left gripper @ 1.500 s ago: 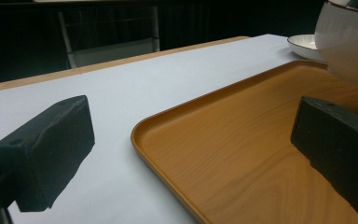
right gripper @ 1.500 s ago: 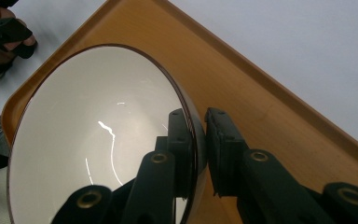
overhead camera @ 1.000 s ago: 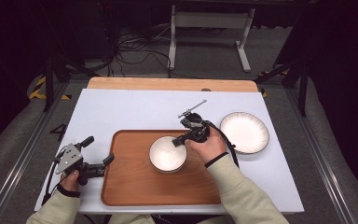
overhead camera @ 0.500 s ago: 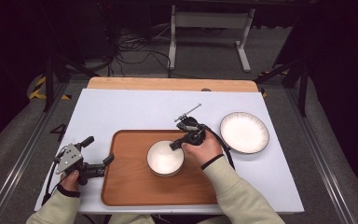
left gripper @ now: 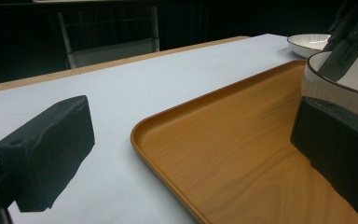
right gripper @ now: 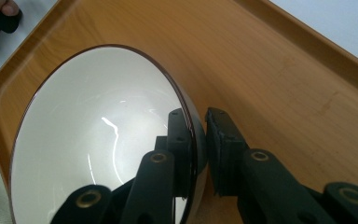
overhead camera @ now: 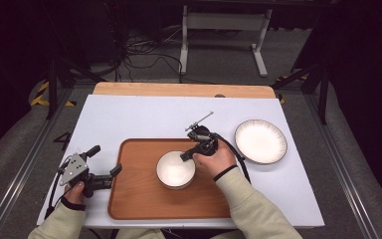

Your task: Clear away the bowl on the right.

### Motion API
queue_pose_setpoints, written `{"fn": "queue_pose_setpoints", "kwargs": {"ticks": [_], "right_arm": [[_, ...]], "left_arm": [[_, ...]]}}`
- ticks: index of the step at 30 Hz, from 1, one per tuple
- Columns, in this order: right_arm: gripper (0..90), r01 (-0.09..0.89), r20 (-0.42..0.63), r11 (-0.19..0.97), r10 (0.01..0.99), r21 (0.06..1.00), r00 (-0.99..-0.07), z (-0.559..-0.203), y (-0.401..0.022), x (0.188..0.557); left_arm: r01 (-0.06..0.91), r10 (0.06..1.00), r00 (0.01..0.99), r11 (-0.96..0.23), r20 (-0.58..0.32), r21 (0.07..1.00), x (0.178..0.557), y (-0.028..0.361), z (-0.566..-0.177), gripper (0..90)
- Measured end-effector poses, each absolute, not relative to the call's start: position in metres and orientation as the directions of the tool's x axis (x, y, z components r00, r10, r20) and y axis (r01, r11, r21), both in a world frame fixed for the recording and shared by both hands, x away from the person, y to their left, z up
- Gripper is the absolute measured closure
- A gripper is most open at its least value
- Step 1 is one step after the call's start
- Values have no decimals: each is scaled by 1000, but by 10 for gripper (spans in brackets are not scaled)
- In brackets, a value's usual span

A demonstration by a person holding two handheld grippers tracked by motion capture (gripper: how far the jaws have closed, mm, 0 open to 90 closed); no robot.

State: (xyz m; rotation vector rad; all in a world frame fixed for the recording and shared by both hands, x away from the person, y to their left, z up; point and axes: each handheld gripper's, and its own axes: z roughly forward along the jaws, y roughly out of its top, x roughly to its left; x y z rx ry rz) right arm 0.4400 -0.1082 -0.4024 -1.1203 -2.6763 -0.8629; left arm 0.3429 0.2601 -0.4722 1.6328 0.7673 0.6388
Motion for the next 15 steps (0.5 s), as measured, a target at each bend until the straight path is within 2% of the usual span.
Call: {"fn": "queue_pose_setpoints", "kwargs": {"ticks": [15], "right_arm": [[808, 679, 306, 565, 618, 468, -725, -407, -111, 440]], "left_arm": [[143, 771, 637, -123, 4, 982, 343, 260, -472, 2]]}}
